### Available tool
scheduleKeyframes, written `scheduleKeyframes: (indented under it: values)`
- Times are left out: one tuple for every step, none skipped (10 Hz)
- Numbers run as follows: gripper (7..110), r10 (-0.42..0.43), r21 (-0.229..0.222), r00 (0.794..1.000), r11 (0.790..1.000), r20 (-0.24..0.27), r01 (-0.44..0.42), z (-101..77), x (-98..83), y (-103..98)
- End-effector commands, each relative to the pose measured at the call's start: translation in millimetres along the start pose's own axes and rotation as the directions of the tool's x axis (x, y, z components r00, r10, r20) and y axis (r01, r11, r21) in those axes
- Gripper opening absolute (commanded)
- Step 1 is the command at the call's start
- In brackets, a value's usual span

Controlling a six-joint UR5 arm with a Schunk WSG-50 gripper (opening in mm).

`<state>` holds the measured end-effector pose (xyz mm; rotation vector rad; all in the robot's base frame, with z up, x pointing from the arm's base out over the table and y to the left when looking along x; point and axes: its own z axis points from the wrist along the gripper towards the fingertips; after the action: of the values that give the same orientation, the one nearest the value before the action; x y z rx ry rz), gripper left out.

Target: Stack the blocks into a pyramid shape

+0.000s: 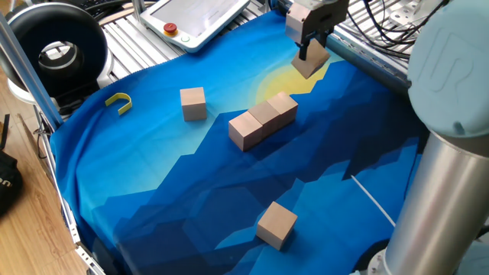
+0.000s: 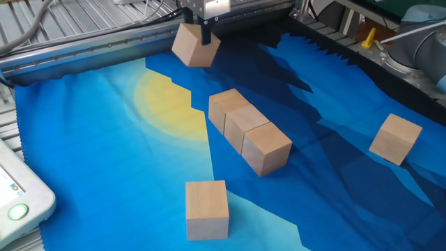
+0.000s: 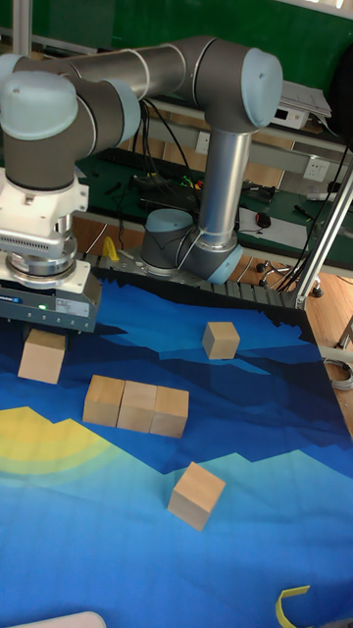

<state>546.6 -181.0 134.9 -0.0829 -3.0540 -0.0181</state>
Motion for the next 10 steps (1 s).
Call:
scheduleKeyframes:
  values:
    - [7, 0.046, -0.001, 0.999, 0.999, -0.010, -0.046, -4.4, -8.8, 26.5]
    - [7, 0.078, -0.001, 0.997, 0.997, -0.016, -0.078, -4.3, -8.6, 45.4]
    - [7, 0.104, 0.000, 0.994, 0.995, -0.014, -0.104, -7.1, -10.5, 61.0]
    - [7, 0.127, -0.002, 0.991, 0.992, -0.036, -0.127, -12.4, -6.0, 77.2]
    - [7, 0.135, -0.015, 0.989, 0.991, -0.062, -0.136, -16.3, 0.1, 92.6]
    - [7, 0.142, -0.055, 0.987, 0.988, -0.074, -0.146, -16.7, 4.5, 112.0]
    - [7, 0.147, -0.082, 0.986, 0.985, -0.072, -0.153, -16.6, 4.4, 123.0]
    - [7, 0.156, -0.103, 0.984, 0.981, -0.084, -0.164, -16.0, 6.0, 134.8]
    - [7, 0.121, -0.101, 0.986, 0.986, -0.111, -0.132, -11.9, 12.4, 131.1]
    - [7, 0.109, -0.085, 0.985, 0.989, -0.137, -0.121, -10.7, 22.0, 134.1]
